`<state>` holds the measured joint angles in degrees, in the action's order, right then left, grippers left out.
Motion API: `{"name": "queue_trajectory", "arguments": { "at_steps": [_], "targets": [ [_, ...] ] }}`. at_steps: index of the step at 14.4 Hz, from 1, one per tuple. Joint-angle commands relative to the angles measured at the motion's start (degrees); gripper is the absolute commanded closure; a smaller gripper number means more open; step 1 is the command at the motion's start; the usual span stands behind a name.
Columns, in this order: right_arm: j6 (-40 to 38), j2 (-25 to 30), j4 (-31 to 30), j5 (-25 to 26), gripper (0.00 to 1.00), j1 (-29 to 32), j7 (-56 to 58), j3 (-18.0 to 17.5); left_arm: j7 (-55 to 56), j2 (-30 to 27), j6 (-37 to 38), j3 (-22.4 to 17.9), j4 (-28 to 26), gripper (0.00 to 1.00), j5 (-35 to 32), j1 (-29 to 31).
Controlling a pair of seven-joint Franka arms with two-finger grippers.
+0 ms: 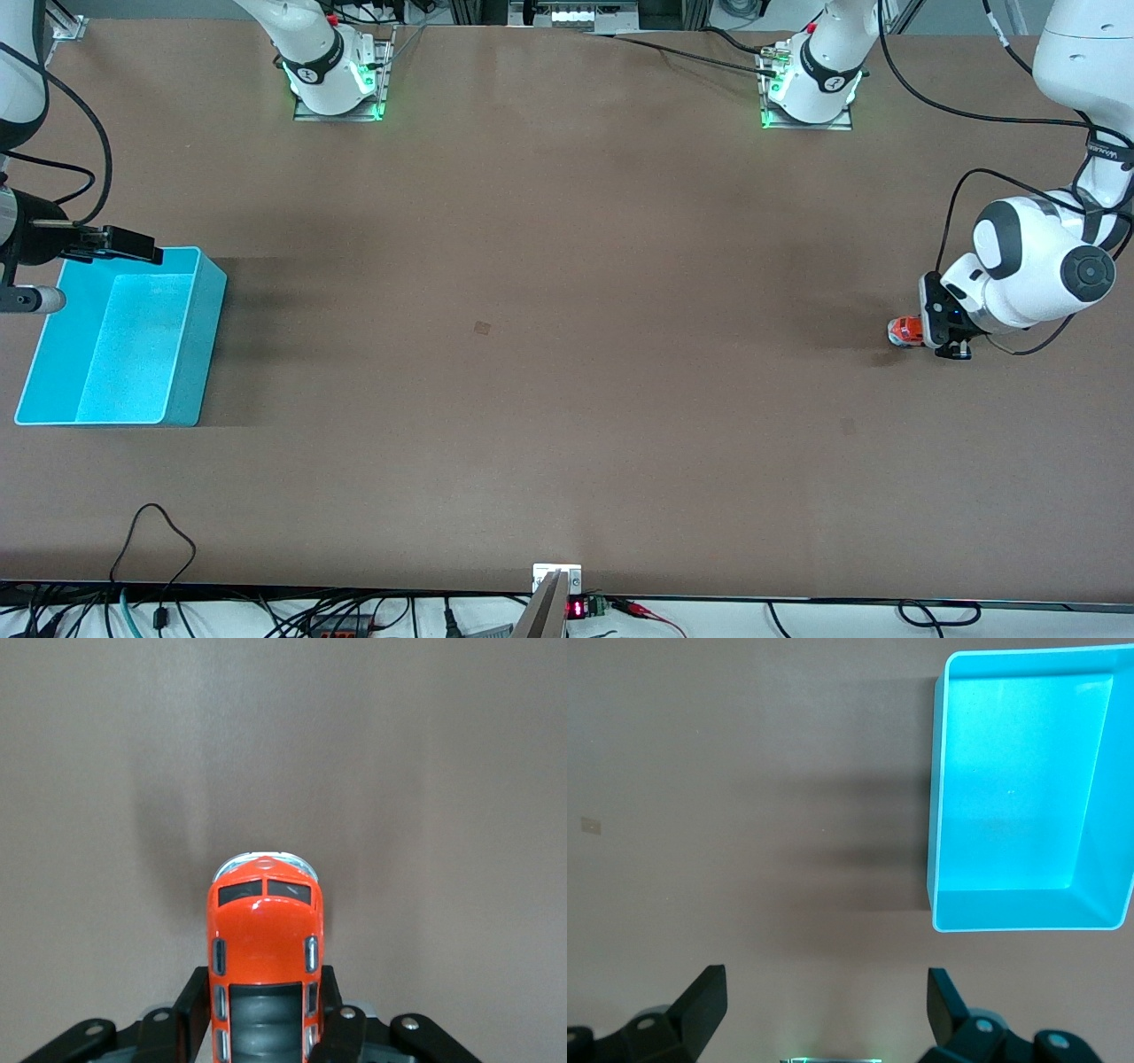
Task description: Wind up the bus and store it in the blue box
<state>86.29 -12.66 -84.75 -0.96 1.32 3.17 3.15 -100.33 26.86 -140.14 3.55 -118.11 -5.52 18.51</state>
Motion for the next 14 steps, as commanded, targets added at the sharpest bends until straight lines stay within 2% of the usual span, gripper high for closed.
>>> {"name": "queue_trajectory", "arguments": {
  "at_steps": [1,2,3,4,5,10,14],
  "targets": [
    [-0.7,0.3,0.2,0.3,0.00,0.0,0.1,-0.2,-1.0,5.7,-2.2,0.1,2.9,0.76,-0.5,1.1],
    [-0.7,0.2,0.2,0.3,0.00,0.0,0.1,-0.2,-1.1,5.8,-2.2,0.1,3.0,0.76,-0.5,1.1],
    [-0.7,0.3,0.2,0.3,0.00,0.0,0.1,-0.2,-1.1,5.7,-2.2,0.1,3.0,0.66,-0.5,1.1],
    [-0.7,0.3,0.2,0.3,0.00,0.0,0.1,-0.2,-1.4,5.7,-2.1,0.1,3.4,0.28,-0.5,1.1],
    [-0.7,0.3,0.2,0.3,0.00,0.0,0.1,-0.2,-1.4,5.4,-1.3,0.1,4.3,0.00,-0.6,1.2],
    [-0.7,0.2,0.1,0.3,0.00,0.1,0.3,-0.2,-0.9,2.4,11.5,0.6,9.6,0.00,-0.6,0.7],
    [-0.7,0.2,0.1,0.3,0.00,0.1,0.3,-0.2,4.7,-2.6,21.0,0.7,9.8,0.00,-0.6,0.2]
  ]
}}
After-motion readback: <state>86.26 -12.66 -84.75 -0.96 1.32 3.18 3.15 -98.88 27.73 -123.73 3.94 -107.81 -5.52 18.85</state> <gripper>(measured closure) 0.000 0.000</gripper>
